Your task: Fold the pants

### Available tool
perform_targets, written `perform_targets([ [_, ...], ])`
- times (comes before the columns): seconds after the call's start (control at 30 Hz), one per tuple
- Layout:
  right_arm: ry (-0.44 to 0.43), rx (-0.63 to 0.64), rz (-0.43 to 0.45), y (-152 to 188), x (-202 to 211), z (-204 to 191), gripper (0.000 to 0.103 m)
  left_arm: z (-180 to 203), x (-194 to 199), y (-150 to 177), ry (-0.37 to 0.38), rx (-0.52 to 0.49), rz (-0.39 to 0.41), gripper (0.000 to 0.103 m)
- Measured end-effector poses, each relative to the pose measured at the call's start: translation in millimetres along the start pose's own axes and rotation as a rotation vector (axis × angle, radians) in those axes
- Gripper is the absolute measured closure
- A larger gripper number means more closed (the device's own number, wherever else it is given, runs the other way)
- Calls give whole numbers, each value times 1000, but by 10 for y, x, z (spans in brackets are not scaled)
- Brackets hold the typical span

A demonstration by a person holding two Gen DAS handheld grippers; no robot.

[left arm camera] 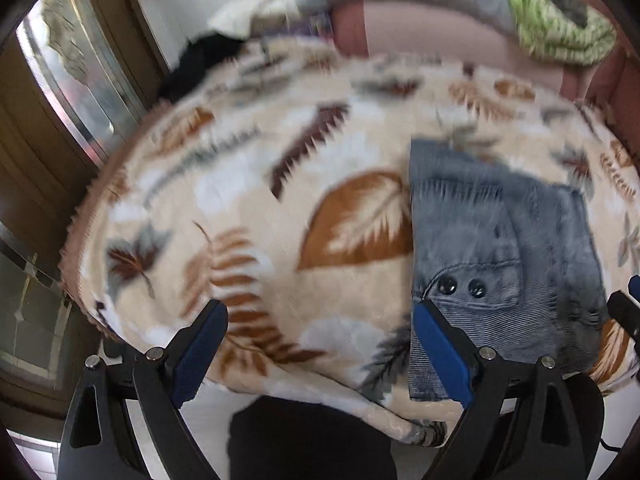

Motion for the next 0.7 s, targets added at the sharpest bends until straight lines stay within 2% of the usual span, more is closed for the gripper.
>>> perform_targets([
  [0.1, -24, -116, -41, 6, -175, 306, 29, 50, -205, -31, 32, 23, -65, 9],
  [0.13, -21, -161, -54, 5, -220, 439, 29, 89, -264, -45, 65, 33, -89, 9],
  [0.27, -63, -255, -84, 41, -329, 745, 29, 256, -408, -115, 138, 20, -113, 9],
  [0.33, -98, -315, -103, 73, -403, 871, 29, 352, -472, -175, 197, 1, -124, 9],
  [0.53, -216, -383, -148, 111, -629, 886, 29, 469, -596, -234, 297, -19, -150, 9],
  [0.6, -232, -389, -160, 119, -698, 860, 29, 508, -638, -245, 354, -24, -162, 9],
  [0.7, -248, -390, -151, 71, -752, 844, 29, 535, -698, -275, 393, -21, -164, 9],
])
Point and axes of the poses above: each gripper's, at about its wrist camera, not at the fingertips, and x roughly against the way its jaws point, z to its right, y to its underside, the point moved 5 cm from there along -x, roughly the way its jaws point, and after that the axes turned 2 degrees about z, right-handed, at the moved point
